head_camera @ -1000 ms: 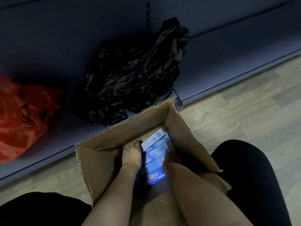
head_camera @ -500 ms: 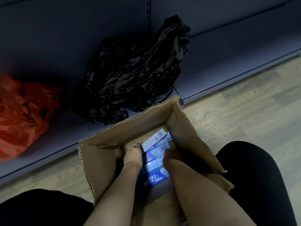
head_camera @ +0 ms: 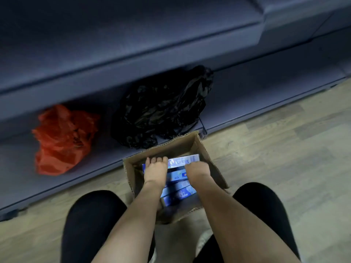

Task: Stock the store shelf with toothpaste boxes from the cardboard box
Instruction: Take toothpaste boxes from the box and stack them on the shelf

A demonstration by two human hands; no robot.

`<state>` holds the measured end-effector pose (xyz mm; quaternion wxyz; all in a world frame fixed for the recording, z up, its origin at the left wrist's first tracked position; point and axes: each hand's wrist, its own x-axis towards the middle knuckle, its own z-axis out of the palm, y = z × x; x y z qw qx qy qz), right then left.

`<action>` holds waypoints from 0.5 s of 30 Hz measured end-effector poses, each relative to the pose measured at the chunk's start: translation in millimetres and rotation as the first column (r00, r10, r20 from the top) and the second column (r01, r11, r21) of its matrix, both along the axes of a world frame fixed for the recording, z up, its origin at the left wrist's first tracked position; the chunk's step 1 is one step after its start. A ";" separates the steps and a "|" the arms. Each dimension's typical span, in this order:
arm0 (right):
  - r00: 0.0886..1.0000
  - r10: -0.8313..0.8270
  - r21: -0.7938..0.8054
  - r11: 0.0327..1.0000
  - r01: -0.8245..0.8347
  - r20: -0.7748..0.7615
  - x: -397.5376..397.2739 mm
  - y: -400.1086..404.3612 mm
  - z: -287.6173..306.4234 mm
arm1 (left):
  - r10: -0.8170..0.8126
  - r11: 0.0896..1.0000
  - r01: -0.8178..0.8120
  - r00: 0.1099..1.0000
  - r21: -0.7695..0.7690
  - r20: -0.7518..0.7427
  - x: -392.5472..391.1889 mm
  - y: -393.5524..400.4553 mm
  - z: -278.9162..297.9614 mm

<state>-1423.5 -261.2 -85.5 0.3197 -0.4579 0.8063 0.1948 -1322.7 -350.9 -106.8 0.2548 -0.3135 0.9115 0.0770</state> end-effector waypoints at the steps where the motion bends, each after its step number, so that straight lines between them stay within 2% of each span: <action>1: 0.999 0.039 -0.039 0.998 -0.040 -0.026 -0.5 1.7 23.2 | 0.011 1.000 -0.011 1.000 0.004 -0.015 1.2 -0.7 24.5; 3: 0.993 0.104 -0.099 0.989 -0.109 -0.058 -1.2 9.2 75.1 | 0.014 1.000 -0.014 0.999 0.001 -0.051 4.0 -0.2 76.5; 7: 0.994 0.108 -0.199 0.974 -0.112 -0.031 -1.9 26.9 181.2 | 0.025 0.999 -0.027 0.996 -0.029 -0.086 8.0 8.0 185.3; 10: 0.982 0.145 -0.397 0.899 -0.182 -0.121 -2.0 39.6 257.1 | 0.037 0.996 -0.047 0.990 -0.071 -0.135 14.0 16.1 265.8; 13: 0.974 0.140 -0.514 0.830 -0.214 -0.180 -9.5 53.2 311.9 | -0.025 0.979 -0.038 0.952 -0.199 -0.304 21.8 19.6 333.2; 15: 0.965 0.163 -0.567 0.784 -0.252 -0.203 -13.1 57.9 352.1 | -0.088 0.965 -0.011 0.928 -0.262 -0.362 28.8 18.2 373.9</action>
